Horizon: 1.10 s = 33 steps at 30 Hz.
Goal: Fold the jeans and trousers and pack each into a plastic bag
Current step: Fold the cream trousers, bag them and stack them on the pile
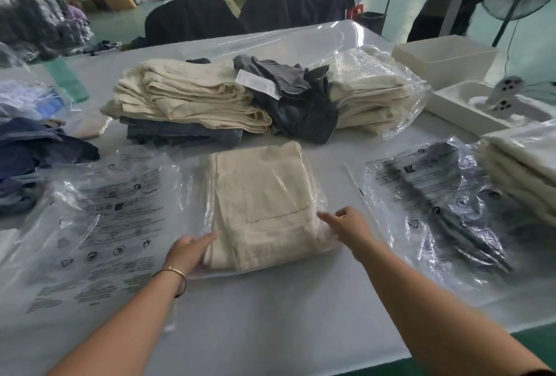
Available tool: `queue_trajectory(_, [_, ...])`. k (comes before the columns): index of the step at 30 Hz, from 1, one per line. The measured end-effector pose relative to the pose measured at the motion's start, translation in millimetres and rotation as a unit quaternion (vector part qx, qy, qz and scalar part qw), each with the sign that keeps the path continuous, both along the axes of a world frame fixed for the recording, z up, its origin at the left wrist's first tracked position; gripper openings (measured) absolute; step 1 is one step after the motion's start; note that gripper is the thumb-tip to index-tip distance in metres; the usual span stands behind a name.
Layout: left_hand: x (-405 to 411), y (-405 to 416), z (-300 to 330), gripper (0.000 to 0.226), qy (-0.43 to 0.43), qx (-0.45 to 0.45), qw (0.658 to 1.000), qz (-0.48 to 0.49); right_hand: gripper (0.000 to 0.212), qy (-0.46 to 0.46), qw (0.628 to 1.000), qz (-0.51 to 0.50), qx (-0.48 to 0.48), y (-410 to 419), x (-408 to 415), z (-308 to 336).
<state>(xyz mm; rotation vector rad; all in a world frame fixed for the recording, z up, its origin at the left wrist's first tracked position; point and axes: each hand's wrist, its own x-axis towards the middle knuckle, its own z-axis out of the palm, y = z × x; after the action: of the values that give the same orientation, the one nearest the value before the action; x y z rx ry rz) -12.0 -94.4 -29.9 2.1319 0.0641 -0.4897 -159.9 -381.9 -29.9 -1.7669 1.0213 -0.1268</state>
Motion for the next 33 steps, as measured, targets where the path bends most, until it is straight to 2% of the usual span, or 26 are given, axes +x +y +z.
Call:
queue_trajectory(2, [-0.6, -17.5, 1.2, 0.068, 0.037, -0.026, 0.999, 0.030, 0.044, -0.006, 0.999, 0.036, 0.037, 7.8, 13.9, 2.2])
queue_trajectory(5, [-3.9, -40.2, 5.0, 0.075, 0.121, -0.071, 0.988, 0.059, 0.032, 0.006, 0.993, 0.064, 0.098, 8.8, 25.1, 1.3])
queue_trajectory(7, [-7.8, -55.6, 17.5, 0.059, 0.178, -0.107, 0.978, 0.025, 0.034, 0.034, 0.988, 0.082, 0.128, 1.8, 26.2, 8.0])
queue_trajectory(9, [-15.7, -74.3, 35.2, 0.029, 0.235, -0.160, 0.959, -0.013, 0.033, 0.014, 0.989, 0.095, 0.110, -14.7, 24.5, 19.6])
queue_trajectory(10, [-20.7, -85.7, 44.1, 0.021, 0.256, -0.200, 0.946, -0.023, 0.033, -0.007, 0.991, 0.095, 0.093, -26.5, 21.7, 28.8])
queue_trajectory(13, [-36.5, -134.8, 74.5, 0.023, 0.248, -0.283, 0.924, -0.063, 0.037, -0.045, 0.995, 0.090, -0.008, -73.3, 3.7, 66.8])
queue_trajectory(17, [-70.4, -214.4, 99.7, 0.026, 0.183, -0.360, 0.903, -0.145, 0.060, -0.049, 0.982, 0.060, -0.174, -149.5, -42.6, 119.0])
queue_trajectory(20, [-105.7, -269.2, 96.3, 0.022, 0.107, -0.397, 0.891, -0.191, 0.062, -0.013, 0.958, -0.007, -0.285, -196.7, -96.2, 138.9])
queue_trajectory(21, [-119.9, -285.5, 90.9, 0.025, 0.091, -0.390, 0.892, -0.208, 0.059, -0.003, 0.950, -0.034, -0.310, -208.3, -115.4, 139.2])
queue_trajectory(23, [-146.6, -314.5, 76.2, 0.033, 0.112, -0.353, 0.893, -0.254, 0.054, 0.027, 0.935, -0.096, -0.341, -225.1, -151.0, 130.4])
queue_trajectory(25, [-169.7, -335.0, 55.0, 0.007, 0.178, -0.279, 0.897, -0.292, 0.052, 0.100, 0.914, -0.147, -0.364, -233.5, -178.1, 111.2])
queue_trajectory(27, [-184.5, -349.7, 32.2, 0.026, 0.214, -0.172, 0.906, -0.321, 0.053, 0.173, 0.881, -0.164, -0.408, -235.8, -192.7, 88.1])
queue_trajectory(30, [-194.8, -356.9, 5.5, 0.036, 0.141, -0.018, 0.914, -0.381, 0.051, 0.182, 0.862, -0.094, -0.464, -228.7, -194.9, 61.7])
queue_trajectory(33, [-194.5, -356.3, 2.2, 0.036, 0.085, 0.033, 0.915, -0.393, 0.046, 0.192, 0.886, 0.052, -0.419, -214.3, -184.5, 37.6])
